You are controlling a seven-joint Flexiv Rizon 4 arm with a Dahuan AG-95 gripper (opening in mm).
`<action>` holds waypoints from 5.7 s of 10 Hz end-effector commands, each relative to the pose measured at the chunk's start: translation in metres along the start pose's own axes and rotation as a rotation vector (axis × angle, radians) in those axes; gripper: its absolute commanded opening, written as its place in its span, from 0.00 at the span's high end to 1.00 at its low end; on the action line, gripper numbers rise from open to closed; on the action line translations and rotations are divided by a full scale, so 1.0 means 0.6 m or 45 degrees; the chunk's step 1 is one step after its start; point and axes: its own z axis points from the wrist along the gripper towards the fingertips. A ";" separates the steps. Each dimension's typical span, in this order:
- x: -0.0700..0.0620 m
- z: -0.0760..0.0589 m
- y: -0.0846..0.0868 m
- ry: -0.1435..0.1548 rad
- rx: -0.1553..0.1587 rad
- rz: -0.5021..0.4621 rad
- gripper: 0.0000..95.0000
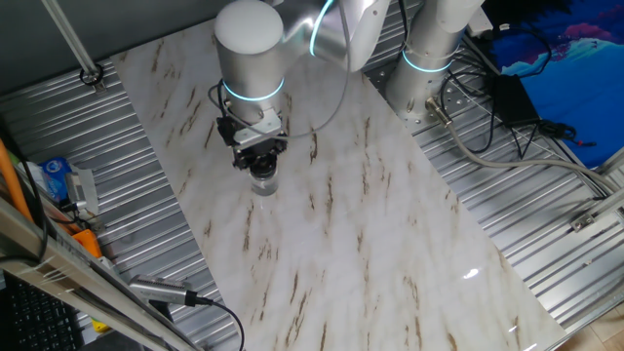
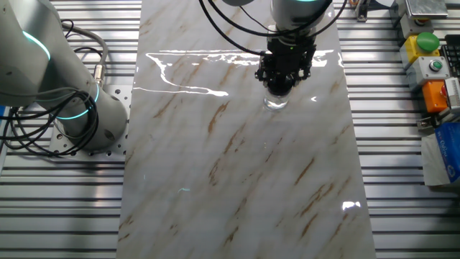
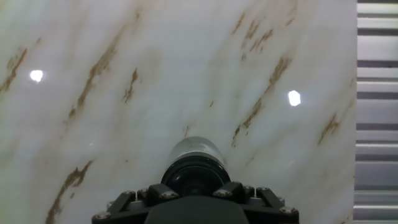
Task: Unscrew the lid from the jar
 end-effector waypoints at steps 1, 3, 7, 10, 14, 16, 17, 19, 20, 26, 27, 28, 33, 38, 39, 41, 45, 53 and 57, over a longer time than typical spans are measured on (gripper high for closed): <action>0.000 0.001 0.000 0.005 0.024 -0.101 1.00; 0.000 0.001 0.000 0.017 0.055 -0.149 1.00; 0.000 0.001 0.000 0.030 0.100 -0.227 1.00; 0.000 0.001 0.000 0.032 0.099 -0.234 1.00; 0.001 -0.004 0.001 0.038 0.075 -0.207 1.00; 0.001 -0.006 0.000 0.033 0.054 -0.200 1.00; 0.002 -0.007 -0.001 0.028 0.043 -0.194 1.00; 0.003 -0.008 -0.005 0.026 0.033 -0.190 1.00; 0.004 -0.011 -0.008 0.019 0.013 -0.167 1.00; 0.000 -0.037 -0.012 0.022 -0.005 -0.105 1.00; 0.000 -0.039 -0.012 0.031 -0.009 -0.073 1.00; -0.001 -0.038 -0.012 0.050 -0.010 -0.033 1.00; -0.009 -0.039 -0.020 0.147 -0.008 0.075 1.00; -0.014 -0.034 -0.027 0.193 -0.041 0.213 1.00; -0.016 -0.032 -0.030 0.214 -0.057 0.243 1.00; -0.021 -0.030 -0.034 0.276 -0.077 0.295 1.00; -0.023 -0.029 -0.035 0.418 -0.094 0.393 1.00; -0.036 -0.014 -0.024 0.452 -0.121 0.502 1.00; -0.041 -0.007 -0.023 0.456 -0.120 0.498 1.00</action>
